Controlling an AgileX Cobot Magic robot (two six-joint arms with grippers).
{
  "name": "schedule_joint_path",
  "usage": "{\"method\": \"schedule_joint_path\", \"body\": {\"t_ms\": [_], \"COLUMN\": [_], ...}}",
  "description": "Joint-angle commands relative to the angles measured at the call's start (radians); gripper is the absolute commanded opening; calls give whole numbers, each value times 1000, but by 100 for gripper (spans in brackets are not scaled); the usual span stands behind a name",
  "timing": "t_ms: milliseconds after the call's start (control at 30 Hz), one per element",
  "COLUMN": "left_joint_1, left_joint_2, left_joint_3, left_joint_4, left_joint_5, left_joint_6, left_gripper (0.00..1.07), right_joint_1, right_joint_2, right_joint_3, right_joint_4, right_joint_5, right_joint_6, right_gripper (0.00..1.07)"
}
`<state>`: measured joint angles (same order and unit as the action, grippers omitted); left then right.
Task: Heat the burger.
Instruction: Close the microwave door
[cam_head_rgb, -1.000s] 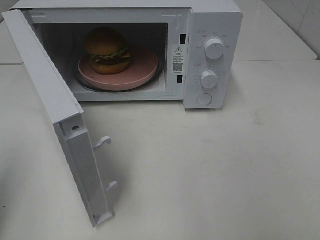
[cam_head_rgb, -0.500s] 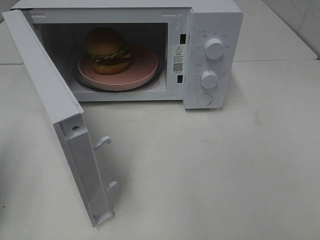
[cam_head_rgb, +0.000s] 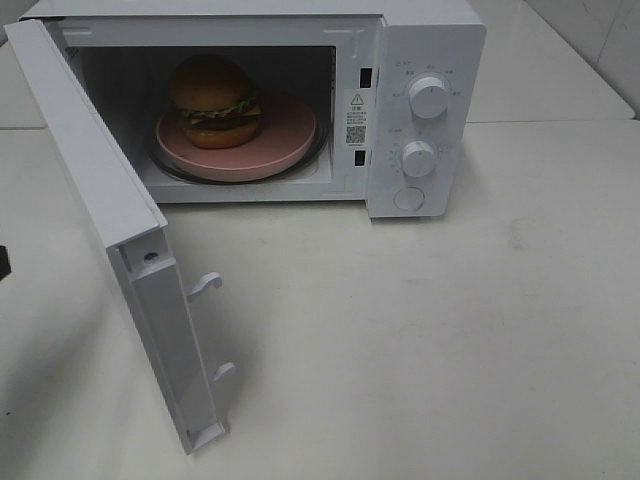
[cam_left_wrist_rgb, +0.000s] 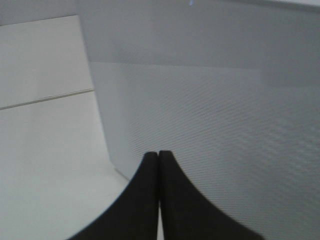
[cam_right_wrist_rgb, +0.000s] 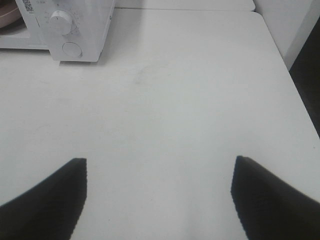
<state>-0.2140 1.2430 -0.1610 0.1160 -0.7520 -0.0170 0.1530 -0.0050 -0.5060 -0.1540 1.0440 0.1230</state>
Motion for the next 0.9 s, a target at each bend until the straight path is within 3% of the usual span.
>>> {"method": "schedule_joint_path", "body": {"t_ms": [33,433,567,700,733,900], "left_joint_1": [-53,-248,-355,-407,-444,-511], "left_joint_2": [67,259,331,372,401,468], "left_joint_3": [-25,-109,-169,-219,-257,-345], "left_joint_4": [41,7,-97,-160,-216,-331], "left_joint_5": [-91,-207,-210,-210,-210,-208], "left_joint_6": [-33,-47,-24,11,34,48], "left_gripper": [0,0,0,0,0,0], "right_joint_1": [-4,-4,-4,-4,-4,-4], "right_joint_2": [-27,-27,-27,-27,-27,-27], "right_joint_3": [-1,-1,-1,-1,-1,-1], "right_joint_4": [2,2,2,2,2,2], "right_joint_5": [-6,-6,-6,-6,-6,-6], "right_joint_6": [-12,-12,-12,-13,-13,-13], "right_gripper": [76,76,76,76,76,76]}}
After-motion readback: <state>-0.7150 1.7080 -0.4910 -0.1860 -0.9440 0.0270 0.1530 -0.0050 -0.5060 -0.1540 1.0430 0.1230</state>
